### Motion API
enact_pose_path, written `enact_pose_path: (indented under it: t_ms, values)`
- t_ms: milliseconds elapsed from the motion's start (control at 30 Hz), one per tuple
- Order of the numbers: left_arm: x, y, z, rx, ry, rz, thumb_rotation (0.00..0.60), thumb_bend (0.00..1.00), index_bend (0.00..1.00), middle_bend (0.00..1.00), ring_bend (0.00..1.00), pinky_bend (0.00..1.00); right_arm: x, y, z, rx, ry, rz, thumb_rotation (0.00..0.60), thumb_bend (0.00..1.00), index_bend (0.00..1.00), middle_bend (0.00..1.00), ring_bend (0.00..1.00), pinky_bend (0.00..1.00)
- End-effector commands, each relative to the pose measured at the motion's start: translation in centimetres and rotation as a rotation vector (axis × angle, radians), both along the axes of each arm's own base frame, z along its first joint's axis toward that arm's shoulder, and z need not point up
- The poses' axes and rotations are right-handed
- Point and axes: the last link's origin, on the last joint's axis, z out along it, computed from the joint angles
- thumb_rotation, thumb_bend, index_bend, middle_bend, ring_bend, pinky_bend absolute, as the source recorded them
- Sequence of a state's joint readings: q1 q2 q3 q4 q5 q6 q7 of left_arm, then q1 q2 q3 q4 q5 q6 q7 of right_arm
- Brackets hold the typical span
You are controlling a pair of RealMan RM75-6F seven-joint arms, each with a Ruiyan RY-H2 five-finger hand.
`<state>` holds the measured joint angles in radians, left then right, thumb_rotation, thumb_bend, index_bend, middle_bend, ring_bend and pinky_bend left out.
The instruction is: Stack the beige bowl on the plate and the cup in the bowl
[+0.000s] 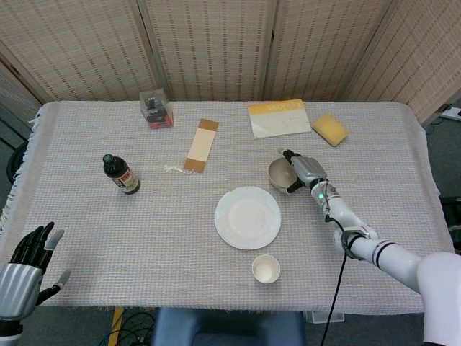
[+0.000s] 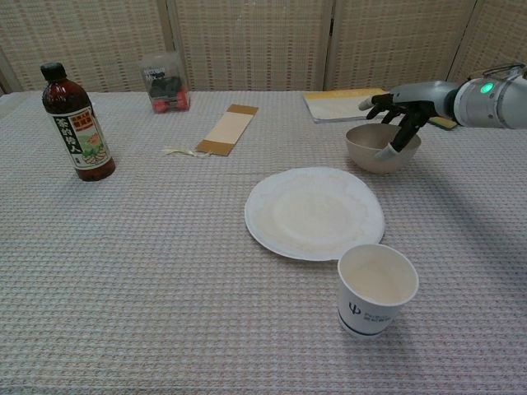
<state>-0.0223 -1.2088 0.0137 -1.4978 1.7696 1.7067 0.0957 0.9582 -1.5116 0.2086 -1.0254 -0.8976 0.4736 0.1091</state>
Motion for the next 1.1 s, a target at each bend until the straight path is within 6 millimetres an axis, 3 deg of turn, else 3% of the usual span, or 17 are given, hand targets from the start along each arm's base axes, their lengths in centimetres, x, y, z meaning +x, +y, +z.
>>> enact_pose_path:
  t_ms: [33, 300, 567, 833, 1100]
  values:
    - [0.0, 0.0, -0.1, -0.002, 0.001, -0.001, 0.6, 0.31, 0.04, 0.0, 0.0, 0.16, 0.0, 0.2, 0.3, -0.009, -0.007, 0.004, 0.6, 0.3, 0.0, 0.09, 0.21, 0.38]
    - [0.1, 0.2, -0.3, -0.005, 0.006, -0.001, 0.6, 0.31, 0.04, 0.0, 0.0, 0.16, 1.3, 1.2, 1.9, -0.021, -0.044, 0.052, 0.6, 0.29, 0.0, 0.09, 0.21, 0.38]
    - [0.4, 0.0, -0.6, -0.01, 0.016, -0.012, 0.6, 0.31, 0.04, 0.0, 0.0, 0.16, 3.5, 5.3, 2.6, 0.079, -0.117, 0.113, 0.6, 0.27, 0.0, 0.09, 0.21, 0.38]
    - [0.6, -0.4, -0.3, 0.001, 0.008, -0.022, 0.6, 0.31, 0.04, 0.0, 0.0, 0.16, 5.4, 7.3, 1.5, 0.128, -0.125, 0.183, 0.6, 0.26, 0.0, 0.09, 0.21, 0.38]
    - [0.9, -1.1, 0.7, 0.027, -0.013, -0.044, 0.6, 0.31, 0.04, 0.0, 0.0, 0.16, 5.9, 8.3, -1.1, 0.179, -0.118, 0.177, 0.6, 0.26, 0.0, 0.09, 0.21, 0.38]
